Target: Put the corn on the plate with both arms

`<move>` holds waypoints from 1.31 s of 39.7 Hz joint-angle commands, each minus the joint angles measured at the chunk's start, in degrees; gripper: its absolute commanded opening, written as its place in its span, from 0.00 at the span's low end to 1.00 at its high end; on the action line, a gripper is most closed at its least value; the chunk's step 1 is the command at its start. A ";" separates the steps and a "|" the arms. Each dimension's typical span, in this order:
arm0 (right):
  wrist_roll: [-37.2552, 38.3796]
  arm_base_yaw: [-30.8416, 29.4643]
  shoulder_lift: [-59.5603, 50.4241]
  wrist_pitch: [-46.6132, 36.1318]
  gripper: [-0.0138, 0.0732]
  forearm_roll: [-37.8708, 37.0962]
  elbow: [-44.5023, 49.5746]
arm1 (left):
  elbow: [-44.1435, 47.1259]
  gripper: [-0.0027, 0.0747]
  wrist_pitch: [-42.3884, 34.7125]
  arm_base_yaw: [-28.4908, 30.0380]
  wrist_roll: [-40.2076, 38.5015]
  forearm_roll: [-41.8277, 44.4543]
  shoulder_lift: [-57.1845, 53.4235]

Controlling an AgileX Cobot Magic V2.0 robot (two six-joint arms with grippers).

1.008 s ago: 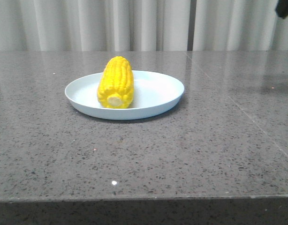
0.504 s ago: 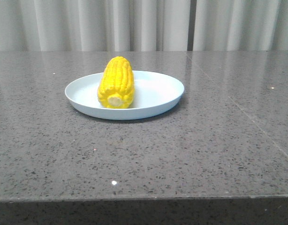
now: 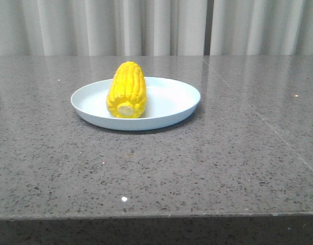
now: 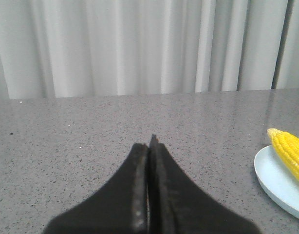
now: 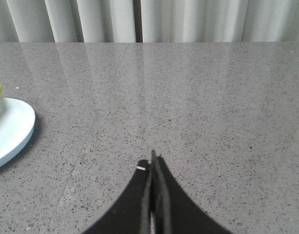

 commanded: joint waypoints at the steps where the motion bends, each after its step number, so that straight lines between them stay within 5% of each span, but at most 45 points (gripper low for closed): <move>1: -0.56 -0.11 0.42 -4.98 0.08 -1.08 -1.29 | -1.61 0.01 -4.62 -0.47 0.01 0.12 0.49; 37: -0.56 -0.11 0.42 -4.98 0.08 -1.08 -1.29 | -0.98 0.01 -4.62 -0.33 0.01 0.23 -0.24; 52: -0.56 -0.11 0.42 -4.98 0.08 -1.08 -1.29 | 13.10 0.01 -4.74 7.80 0.01 -3.74 -14.56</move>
